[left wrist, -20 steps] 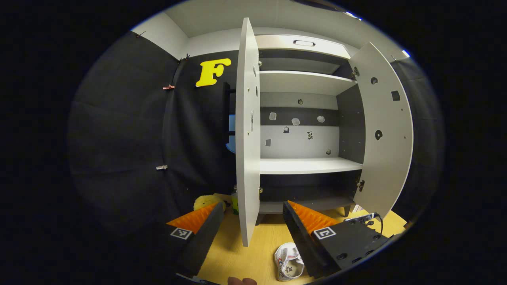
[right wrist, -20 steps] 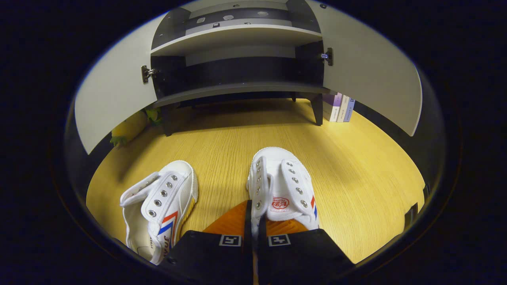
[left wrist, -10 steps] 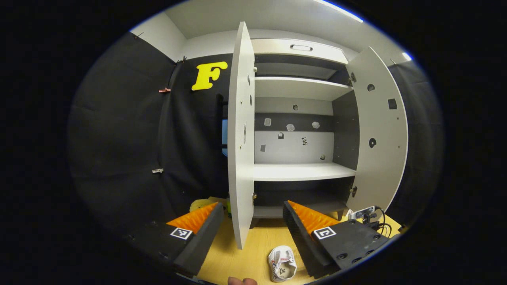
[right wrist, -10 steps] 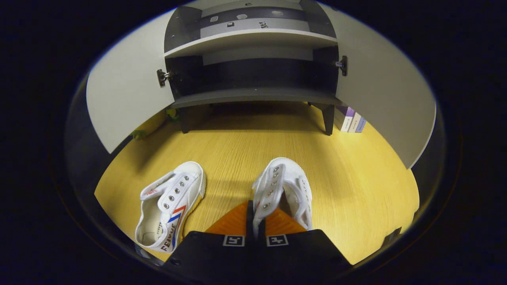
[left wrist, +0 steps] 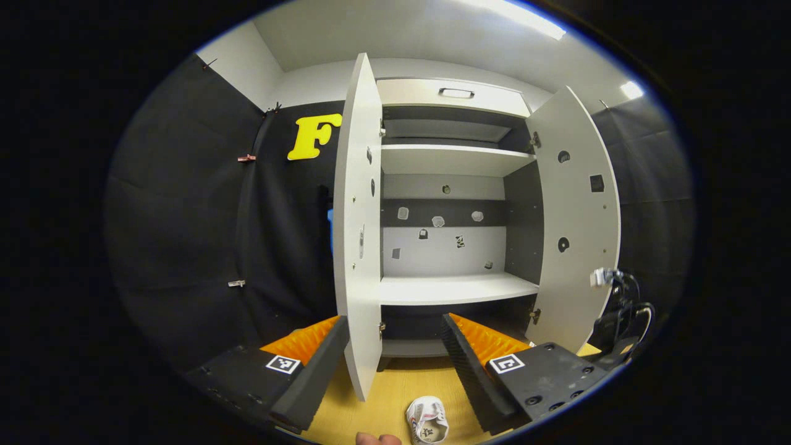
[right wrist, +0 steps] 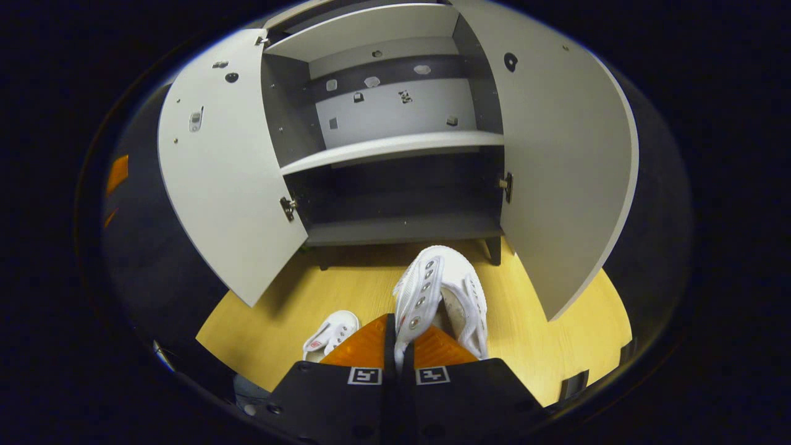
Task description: Grab one shoe with the right hand and put it into the shoe cabinet, grab the other shoe with the left hand and put it into the shoe cabinet; then close the right door with the right hand and the left door with the left hand.
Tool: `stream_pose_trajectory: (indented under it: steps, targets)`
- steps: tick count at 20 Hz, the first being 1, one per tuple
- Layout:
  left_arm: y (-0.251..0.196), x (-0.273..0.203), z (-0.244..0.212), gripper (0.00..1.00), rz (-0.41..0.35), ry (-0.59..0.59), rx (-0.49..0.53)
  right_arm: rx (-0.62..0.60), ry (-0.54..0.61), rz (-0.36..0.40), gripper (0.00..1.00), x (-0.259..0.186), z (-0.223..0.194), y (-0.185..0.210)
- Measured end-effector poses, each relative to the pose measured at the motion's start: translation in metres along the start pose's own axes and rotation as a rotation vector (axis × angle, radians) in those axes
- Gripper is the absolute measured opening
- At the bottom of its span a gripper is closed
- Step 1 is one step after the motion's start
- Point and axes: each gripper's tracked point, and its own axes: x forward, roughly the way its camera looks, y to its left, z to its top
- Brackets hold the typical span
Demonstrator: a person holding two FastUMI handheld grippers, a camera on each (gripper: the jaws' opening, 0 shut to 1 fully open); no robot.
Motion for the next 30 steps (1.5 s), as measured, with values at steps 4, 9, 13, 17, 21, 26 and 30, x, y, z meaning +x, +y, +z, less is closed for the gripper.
stream_pose_trajectory:
  steps: [4, 9, 13, 17, 21, 26, 30]
  targets:
    - [-0.011, 0.001, 0.002, 0.95, -0.019, -0.005, -0.009, 0.001, -0.06, 0.015, 0.05, -0.005, 0.075, 0.009]
    - [-0.016, 0.008, -0.001, 0.95, -0.034, 0.004, -0.012, -0.02, -0.118, 0.013, 0.05, 0.035, 0.168, 0.014]
    - [-0.016, 0.015, -0.006, 0.95, -0.042, 0.014, -0.014, -0.068, -0.155, -0.024, 0.05, 0.08, 0.233, 0.012]
    - [-0.01, 0.021, -0.01, 0.95, -0.047, 0.025, -0.033, -0.108, -0.125, -0.064, 0.05, 0.141, 0.273, 0.002]
    - [0.0, 0.027, -0.014, 0.95, -0.041, 0.033, -0.036, -0.165, -0.041, -0.099, 0.05, 0.207, 0.285, -0.01]
    - [0.009, 0.027, -0.014, 0.95, -0.038, 0.026, -0.052, -0.24, -0.01, -0.158, 0.05, 0.269, 0.309, -0.018]
    - [0.012, 0.026, -0.02, 0.95, -0.038, 0.032, -0.071, -0.302, 0.034, -0.201, 0.05, 0.299, 0.312, -0.025]
